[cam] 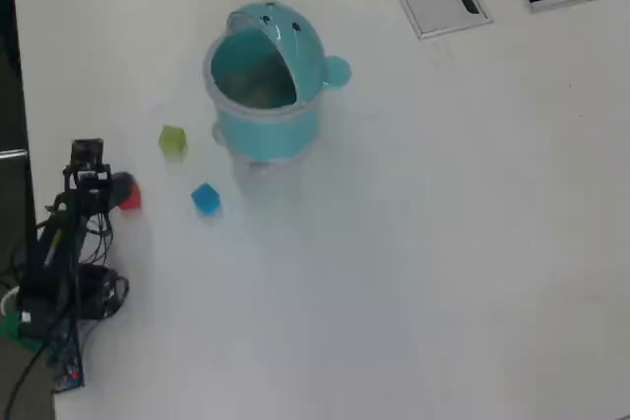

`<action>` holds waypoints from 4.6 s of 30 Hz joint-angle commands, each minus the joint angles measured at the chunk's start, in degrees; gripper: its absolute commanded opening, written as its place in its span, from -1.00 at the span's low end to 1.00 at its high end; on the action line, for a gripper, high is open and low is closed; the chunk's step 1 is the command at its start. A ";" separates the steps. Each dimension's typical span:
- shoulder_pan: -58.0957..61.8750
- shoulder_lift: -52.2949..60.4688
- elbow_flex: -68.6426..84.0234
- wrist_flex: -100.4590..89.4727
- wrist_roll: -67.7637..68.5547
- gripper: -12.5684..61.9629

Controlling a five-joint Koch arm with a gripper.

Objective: Grasp RGB lego blocks and put them in the bin one by one.

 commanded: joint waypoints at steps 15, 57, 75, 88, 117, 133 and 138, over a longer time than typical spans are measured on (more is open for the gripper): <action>4.39 3.43 5.89 -11.95 -3.69 0.20; 4.13 -12.04 16.70 -35.16 -4.57 0.17; 3.69 -13.27 20.21 -39.29 -3.87 -0.19; 4.04 -10.28 20.83 -39.99 -2.20 -0.12; 3.78 -20.74 8.70 -39.99 -2.55 0.02; 4.83 -7.91 2.46 -12.22 4.66 0.08; 6.50 -7.03 1.32 -11.34 8.35 0.08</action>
